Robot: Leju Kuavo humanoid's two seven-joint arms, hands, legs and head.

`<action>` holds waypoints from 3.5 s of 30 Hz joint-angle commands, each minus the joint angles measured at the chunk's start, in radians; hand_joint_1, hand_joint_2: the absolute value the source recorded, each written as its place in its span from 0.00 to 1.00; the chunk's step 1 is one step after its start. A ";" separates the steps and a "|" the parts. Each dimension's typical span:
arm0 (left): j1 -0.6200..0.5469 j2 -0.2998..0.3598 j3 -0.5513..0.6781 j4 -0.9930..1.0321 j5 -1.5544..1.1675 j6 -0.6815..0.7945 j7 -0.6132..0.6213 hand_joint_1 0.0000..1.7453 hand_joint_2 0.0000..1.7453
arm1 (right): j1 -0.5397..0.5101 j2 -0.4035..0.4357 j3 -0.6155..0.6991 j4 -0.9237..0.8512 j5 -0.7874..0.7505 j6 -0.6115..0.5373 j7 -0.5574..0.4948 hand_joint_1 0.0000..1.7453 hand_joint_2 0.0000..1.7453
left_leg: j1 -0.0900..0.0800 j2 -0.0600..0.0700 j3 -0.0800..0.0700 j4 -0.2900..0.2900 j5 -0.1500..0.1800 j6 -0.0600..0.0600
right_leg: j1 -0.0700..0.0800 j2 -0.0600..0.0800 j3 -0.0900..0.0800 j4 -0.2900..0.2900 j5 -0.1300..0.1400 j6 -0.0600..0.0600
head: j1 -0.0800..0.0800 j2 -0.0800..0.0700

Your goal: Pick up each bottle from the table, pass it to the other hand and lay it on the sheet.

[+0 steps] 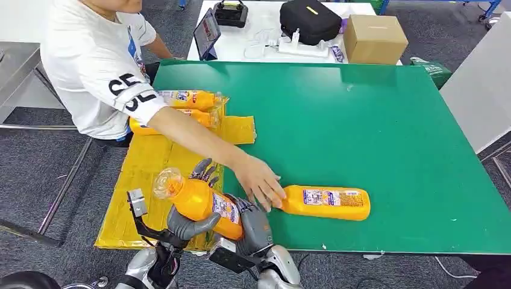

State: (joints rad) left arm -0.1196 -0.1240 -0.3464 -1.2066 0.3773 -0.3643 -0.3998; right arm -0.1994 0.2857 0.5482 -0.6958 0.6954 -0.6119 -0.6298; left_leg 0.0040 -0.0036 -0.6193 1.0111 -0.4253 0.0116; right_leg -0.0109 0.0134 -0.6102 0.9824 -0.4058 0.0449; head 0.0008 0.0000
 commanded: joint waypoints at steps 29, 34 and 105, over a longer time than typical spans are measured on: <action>-0.148 -0.066 0.182 -0.081 -0.388 0.564 -0.147 1.00 1.00 | 0.127 -0.103 -0.060 -0.661 -0.302 0.223 -0.050 0.00 0.00 | 0.000 -0.003 -0.001 0.001 0.000 0.000 | 0.000 -0.004 0.000 0.001 0.000 0.000 | 0.000 0.000; -0.156 -0.064 0.193 -0.069 -0.431 0.611 -0.172 1.00 1.00 | 0.139 -0.105 -0.059 -0.689 -0.292 0.199 -0.053 0.00 0.00 | 0.000 -0.002 0.002 0.000 -0.001 0.000 | 0.001 -0.003 0.004 0.000 -0.001 -0.001 | 0.000 0.000; -0.362 0.101 0.221 0.666 -1.159 0.433 -0.111 0.00 0.00 | 0.120 -0.062 -0.144 -0.713 -0.428 0.097 -0.068 0.00 0.00 | 0.000 -0.007 0.017 -0.002 0.001 0.000 | 0.000 -0.005 0.021 -0.002 -0.003 0.000 | 0.000 0.000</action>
State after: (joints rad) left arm -0.5463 -0.0210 -0.1583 -0.5523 -0.8137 0.1111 -0.5035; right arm -0.0373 0.2274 0.4330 -1.5023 0.2770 -0.5204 -0.6989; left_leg 0.0040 -0.0145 -0.6042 1.0103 -0.4246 0.0118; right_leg -0.0110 0.0055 -0.5905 0.9822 -0.4096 0.0453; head 0.0008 0.0000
